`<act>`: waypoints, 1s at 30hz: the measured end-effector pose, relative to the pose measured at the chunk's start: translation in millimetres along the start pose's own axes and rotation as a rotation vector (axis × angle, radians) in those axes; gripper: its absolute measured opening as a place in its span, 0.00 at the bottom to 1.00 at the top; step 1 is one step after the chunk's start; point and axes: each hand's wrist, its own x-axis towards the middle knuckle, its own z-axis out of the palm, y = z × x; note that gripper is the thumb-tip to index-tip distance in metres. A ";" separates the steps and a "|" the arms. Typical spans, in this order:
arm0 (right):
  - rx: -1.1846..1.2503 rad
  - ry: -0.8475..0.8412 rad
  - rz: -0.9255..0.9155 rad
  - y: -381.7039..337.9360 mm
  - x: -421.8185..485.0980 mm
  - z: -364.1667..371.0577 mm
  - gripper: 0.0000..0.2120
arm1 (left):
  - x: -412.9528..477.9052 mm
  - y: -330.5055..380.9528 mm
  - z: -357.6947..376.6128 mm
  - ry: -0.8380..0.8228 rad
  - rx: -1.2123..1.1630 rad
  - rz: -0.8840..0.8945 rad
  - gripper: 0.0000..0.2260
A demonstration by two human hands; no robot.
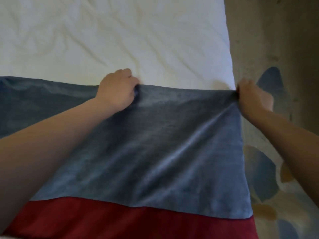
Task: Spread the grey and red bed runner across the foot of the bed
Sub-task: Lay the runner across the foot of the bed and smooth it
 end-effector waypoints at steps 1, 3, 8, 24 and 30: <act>-0.007 0.017 0.013 4.8 8.6 -2.5 0.06 | 6.4 4.1 -2.1 -0.017 -0.011 0.066 0.11; 0.003 0.043 0.056 8.5 26.5 -7.0 0.06 | 21.1 8.3 -4.4 -0.047 -0.089 0.079 0.12; 0.114 -0.073 0.029 -14.4 52.5 -10.0 0.08 | 53.3 -5.3 -5.1 -0.251 -0.280 -0.233 0.14; 0.219 -0.158 -0.436 -42.0 85.4 -19.2 0.07 | 82.8 -13.2 4.3 -0.269 -0.577 -0.290 0.06; 0.294 -0.077 -0.142 -64.0 92.9 -13.5 0.08 | 93.7 -1.8 8.4 0.038 -0.235 -0.335 0.11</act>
